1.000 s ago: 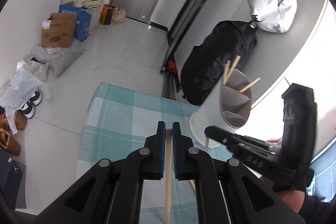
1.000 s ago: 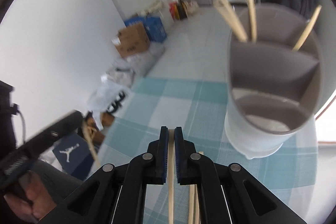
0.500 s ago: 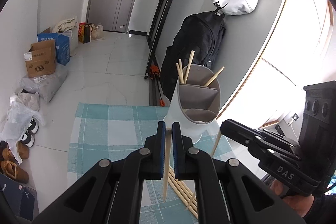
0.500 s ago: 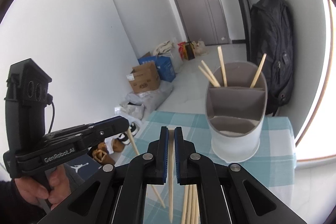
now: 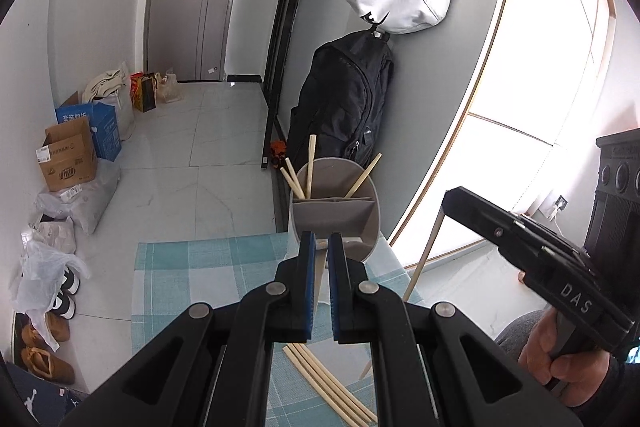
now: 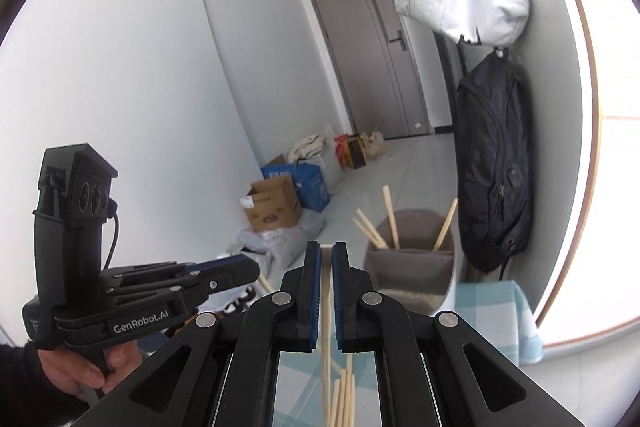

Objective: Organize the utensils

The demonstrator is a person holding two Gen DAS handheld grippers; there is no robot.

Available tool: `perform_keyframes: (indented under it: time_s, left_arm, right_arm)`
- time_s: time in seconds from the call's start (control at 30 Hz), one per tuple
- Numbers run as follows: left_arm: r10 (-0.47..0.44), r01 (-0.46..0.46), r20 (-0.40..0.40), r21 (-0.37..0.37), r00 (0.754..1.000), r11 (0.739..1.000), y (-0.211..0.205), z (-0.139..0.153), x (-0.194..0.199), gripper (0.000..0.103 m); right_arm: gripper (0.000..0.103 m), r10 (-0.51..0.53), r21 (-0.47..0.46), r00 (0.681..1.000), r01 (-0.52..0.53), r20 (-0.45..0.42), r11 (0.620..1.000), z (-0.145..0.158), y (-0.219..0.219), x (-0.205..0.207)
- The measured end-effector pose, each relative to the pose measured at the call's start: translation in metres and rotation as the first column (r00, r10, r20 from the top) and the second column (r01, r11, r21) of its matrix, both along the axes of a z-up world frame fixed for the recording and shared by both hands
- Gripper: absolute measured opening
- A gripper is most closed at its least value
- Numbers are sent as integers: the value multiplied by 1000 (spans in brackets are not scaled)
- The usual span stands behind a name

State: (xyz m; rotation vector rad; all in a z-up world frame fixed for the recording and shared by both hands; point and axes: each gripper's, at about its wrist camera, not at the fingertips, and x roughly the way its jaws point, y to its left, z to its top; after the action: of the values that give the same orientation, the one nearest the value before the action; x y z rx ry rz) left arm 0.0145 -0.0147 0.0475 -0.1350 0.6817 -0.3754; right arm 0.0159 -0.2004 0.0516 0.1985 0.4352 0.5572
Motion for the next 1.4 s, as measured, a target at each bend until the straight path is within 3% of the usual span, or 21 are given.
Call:
perform_keyframes:
  time_s: [0.5,0.8,1.13,1.4]
  left_arm:
    - [-39,40,67,-3,997,999,-25,66,23,2]
    - [-37,38,131,-12,991,999,-34,103,51,2]
    - [-21,23,114,-17,993,1000,-30,93,94,2]
    - [-38,39,50,-30,998,999,-27,54,123,2]
  right_arm:
    - [5,-80,62,990,73,116,995,66,-31,39]
    - [5,-142,86,983,133,118,987,97,-49,83]
    - [5,-175,53,965,168,197,984,100,-41,124]
    - [5,-166,23,975,165,147,986,59,-29,160]
